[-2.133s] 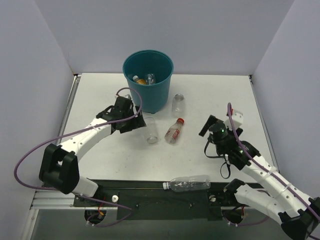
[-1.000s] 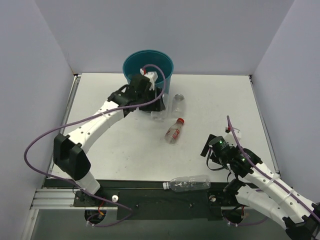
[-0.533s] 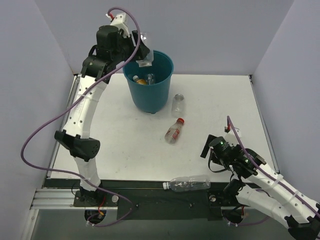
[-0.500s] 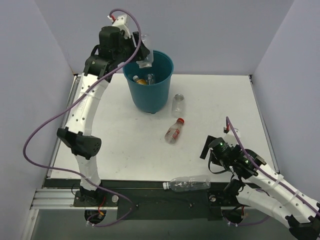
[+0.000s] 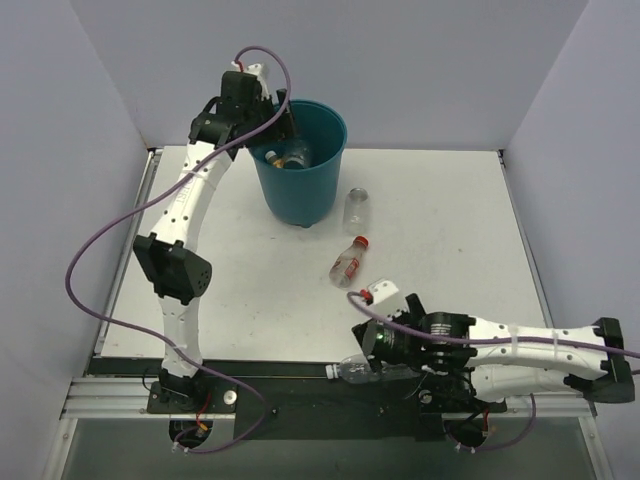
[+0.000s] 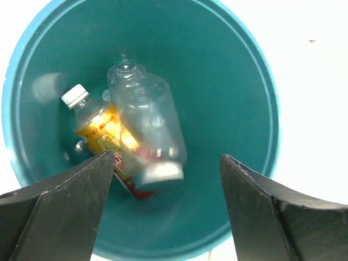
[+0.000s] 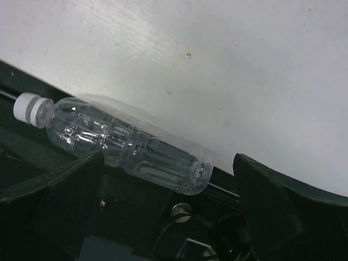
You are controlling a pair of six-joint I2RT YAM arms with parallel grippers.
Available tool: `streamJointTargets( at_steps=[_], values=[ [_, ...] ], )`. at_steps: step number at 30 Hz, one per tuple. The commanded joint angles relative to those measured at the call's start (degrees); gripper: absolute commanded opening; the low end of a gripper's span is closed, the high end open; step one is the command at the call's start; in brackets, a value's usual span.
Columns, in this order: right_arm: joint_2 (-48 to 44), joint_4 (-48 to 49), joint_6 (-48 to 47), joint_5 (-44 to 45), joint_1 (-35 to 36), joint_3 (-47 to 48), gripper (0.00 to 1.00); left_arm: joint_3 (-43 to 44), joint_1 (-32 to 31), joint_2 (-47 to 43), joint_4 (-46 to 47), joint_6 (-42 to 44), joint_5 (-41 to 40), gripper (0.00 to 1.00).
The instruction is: Put the plastic bottles in the bin
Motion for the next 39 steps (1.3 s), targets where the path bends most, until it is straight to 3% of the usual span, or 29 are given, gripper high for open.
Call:
streamJointTargets(
  at_steps=[1, 7, 15, 24, 31, 39],
  values=[
    [6.49, 0.15, -10.74, 2.73, 5.59, 2.53, 1.00, -2.39, -0.18, -9.80, 1.14, 0.53, 0.73, 0.89],
    [12.30, 7.45, -19.90, -12.92, 5.77, 1.21, 1.00, -5.21, -0.71, -15.07, -2.02, 2.11, 0.56, 0.90],
    [21.87, 8.86, -24.48, -23.92, 6.03, 2.61, 1.00, -10.04, -0.97, -21.23, -1.32, 3.26, 1.35, 0.90],
    [28.12, 10.45, -25.80, -23.32, 0.06, 2.70, 1.00, -13.38, -0.88, -23.25, -0.97, 3.34, 1.71, 0.91],
    [31.72, 10.01, -25.72, -23.32, -1.09, 3.67, 0.89, -16.55, -0.88, -24.92, 0.43, 2.64, 1.88, 0.91],
    [33.83, 9.83, -26.07, -24.02, -1.00, 4.11, 0.95, -18.48, -0.88, -25.71, 2.02, 2.03, 3.11, 0.91]
  ],
)
